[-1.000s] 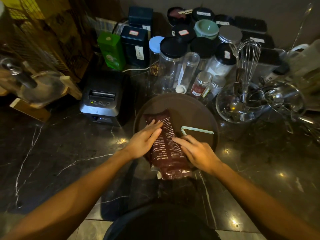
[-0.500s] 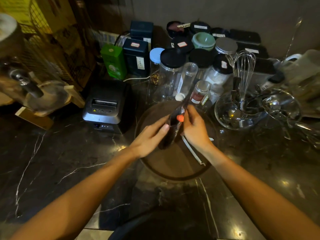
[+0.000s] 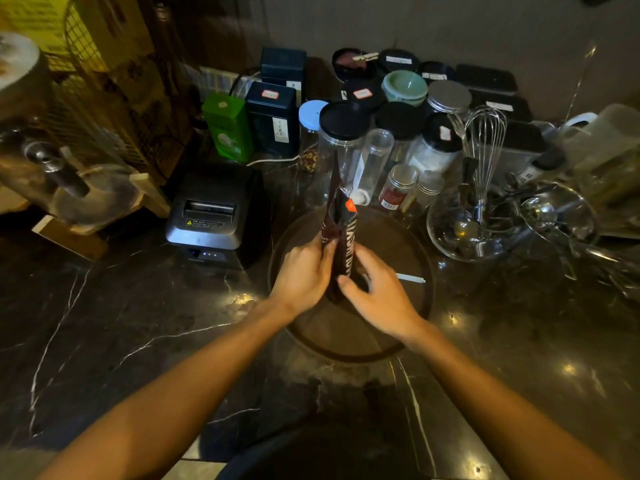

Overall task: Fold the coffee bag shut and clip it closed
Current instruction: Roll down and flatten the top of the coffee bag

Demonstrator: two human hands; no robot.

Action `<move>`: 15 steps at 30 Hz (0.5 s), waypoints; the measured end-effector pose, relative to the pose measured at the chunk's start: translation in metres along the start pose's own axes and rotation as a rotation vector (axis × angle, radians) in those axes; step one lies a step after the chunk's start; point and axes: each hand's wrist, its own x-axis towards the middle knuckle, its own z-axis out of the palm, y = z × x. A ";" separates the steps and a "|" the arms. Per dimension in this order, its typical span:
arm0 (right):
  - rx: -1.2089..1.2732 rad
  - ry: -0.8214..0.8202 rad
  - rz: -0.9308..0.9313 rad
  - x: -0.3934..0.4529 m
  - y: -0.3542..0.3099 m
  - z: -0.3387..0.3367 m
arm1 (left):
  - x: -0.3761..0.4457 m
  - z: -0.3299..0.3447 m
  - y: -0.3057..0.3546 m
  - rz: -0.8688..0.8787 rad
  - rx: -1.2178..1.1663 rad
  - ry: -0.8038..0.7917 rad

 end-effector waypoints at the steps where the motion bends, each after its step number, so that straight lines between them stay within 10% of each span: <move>1: -0.092 -0.024 -0.027 0.000 0.001 0.003 | -0.001 0.000 0.006 -0.016 -0.006 -0.007; 15: 0.119 0.076 0.117 0.011 0.007 0.001 | 0.013 -0.021 0.015 -0.020 -0.143 -0.125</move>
